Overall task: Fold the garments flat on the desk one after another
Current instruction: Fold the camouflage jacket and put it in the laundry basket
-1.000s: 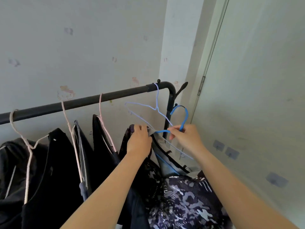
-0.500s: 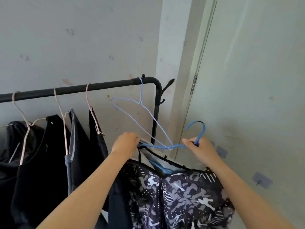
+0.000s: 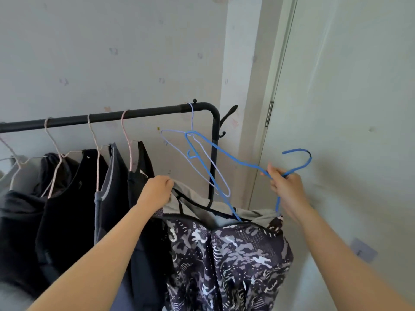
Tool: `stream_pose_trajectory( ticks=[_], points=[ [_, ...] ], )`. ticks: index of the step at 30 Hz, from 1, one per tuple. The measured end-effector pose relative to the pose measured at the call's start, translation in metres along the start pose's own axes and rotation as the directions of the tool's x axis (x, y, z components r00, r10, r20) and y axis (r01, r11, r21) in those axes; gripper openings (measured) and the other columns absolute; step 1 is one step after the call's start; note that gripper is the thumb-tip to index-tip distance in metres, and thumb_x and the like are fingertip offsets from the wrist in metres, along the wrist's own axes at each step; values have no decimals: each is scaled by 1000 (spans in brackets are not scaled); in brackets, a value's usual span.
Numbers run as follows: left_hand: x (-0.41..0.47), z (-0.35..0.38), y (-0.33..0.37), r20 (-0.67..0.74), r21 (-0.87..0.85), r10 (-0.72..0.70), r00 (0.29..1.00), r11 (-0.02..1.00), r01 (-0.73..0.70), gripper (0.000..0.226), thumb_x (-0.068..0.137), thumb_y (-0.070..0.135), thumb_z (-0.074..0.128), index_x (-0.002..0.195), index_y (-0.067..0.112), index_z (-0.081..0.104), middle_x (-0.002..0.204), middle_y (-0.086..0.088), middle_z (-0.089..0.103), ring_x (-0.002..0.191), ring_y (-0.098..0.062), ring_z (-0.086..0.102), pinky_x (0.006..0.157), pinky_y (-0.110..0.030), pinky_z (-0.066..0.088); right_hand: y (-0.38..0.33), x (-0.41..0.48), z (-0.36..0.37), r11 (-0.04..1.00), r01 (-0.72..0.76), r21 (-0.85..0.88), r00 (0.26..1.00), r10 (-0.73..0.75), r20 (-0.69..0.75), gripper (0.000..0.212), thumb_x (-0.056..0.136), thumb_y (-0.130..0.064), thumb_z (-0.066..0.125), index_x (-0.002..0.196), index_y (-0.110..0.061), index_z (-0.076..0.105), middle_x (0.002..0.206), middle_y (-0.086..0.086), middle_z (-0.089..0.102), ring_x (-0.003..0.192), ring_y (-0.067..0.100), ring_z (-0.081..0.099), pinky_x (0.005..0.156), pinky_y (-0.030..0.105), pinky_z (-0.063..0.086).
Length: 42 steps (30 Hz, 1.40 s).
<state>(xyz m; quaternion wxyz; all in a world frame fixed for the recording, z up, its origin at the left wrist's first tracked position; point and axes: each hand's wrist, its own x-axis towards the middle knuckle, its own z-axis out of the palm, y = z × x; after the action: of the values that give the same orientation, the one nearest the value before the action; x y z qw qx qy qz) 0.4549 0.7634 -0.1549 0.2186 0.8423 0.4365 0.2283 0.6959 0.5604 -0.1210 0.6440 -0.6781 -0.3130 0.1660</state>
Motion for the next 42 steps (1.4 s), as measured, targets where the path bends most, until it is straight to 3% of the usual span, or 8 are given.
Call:
stream_pose_trajectory(
  ticks=[5,10,13,18,24,32,37,42],
  points=[
    [-10,5,15,42,63,6,999,998,-9,37,95,13,35,59,11,35,59,-6,47,63,-26,47,58,-34,30,-38,0,42,983,146,-107,980,-129,151,43,98,-34,51,58,-30,65,60,5,31,54,15,28,59,29,29],
    [-20,-5,12,-31,104,5,1000,995,-2,36,94,16,37,58,14,34,59,-2,42,61,-24,42,53,-33,26,-56,6,94,925,273,-263,929,-183,320,37,99,-29,42,64,-20,43,62,5,28,57,17,28,58,30,26],
    [-23,-12,6,-29,129,11,1000,992,-7,35,94,19,37,60,14,34,58,-1,40,57,-21,37,49,-31,24,-60,12,124,914,267,-305,906,-131,402,19,100,-18,37,92,-25,53,61,-4,46,61,14,46,67,31,38],
    [-26,-22,-10,-9,90,7,1000,996,-6,34,91,18,39,57,14,32,52,2,33,50,-17,30,47,-29,22,-78,26,178,941,188,-281,886,-39,462,38,98,-2,34,135,-6,43,95,0,64,90,17,67,78,29,52],
    [-21,-36,-30,-20,25,15,1000,1000,-14,33,89,16,40,58,15,30,52,1,31,51,-16,27,50,-30,22,-98,54,234,953,158,-258,888,-23,459,32,98,1,34,127,4,45,116,23,62,101,30,66,75,27,56],
    [-13,-46,-51,-6,-132,57,998,990,-57,35,90,13,41,58,15,27,52,0,28,51,-14,25,50,-32,22,-80,84,269,928,109,-355,902,58,428,33,90,4,54,122,9,49,108,14,66,98,27,68,92,41,54],
    [-6,-46,-53,78,-205,132,988,972,-114,35,90,10,41,58,15,25,54,0,26,52,-12,23,51,-31,21,-56,76,268,918,111,-380,927,42,373,34,96,-2,45,127,11,46,117,16,64,105,26,65,96,43,51],
    [-7,-34,-39,230,-217,233,945,959,-184,34,90,9,41,58,10,31,45,-7,41,49,-15,28,48,-28,25,-54,44,226,865,287,-411,930,-150,335,34,100,-14,47,132,-13,54,125,-3,60,114,8,55,98,21,40]
  ],
)
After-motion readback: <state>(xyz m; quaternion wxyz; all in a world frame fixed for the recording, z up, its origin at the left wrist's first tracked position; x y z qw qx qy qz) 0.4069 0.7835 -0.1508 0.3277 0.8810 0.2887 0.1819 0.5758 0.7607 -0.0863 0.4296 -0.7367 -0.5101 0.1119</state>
